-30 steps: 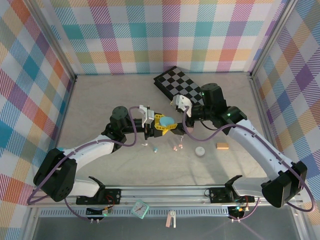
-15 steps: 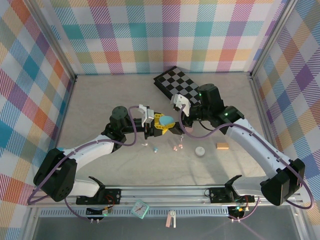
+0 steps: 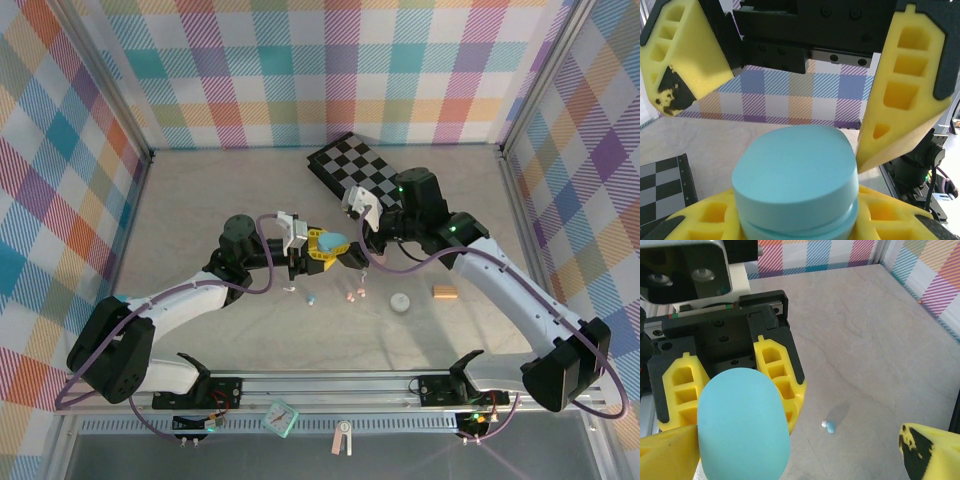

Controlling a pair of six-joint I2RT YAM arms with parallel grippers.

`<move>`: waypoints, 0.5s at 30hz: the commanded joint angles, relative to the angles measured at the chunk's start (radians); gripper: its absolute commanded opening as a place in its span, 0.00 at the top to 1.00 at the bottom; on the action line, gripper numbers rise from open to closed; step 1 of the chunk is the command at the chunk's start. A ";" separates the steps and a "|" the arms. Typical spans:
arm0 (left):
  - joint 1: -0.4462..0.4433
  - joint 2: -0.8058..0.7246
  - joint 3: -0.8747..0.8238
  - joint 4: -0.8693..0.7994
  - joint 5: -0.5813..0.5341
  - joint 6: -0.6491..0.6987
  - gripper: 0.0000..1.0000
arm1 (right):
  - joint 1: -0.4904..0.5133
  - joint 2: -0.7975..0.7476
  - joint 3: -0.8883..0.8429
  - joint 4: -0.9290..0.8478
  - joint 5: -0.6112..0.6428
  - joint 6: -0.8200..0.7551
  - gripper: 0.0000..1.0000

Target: Insert the wireless bluetooth earbuds into the charging case

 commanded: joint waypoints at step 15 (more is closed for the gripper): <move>0.002 -0.036 -0.018 0.023 0.045 0.022 0.64 | -0.014 -0.048 0.035 0.111 0.013 0.068 0.01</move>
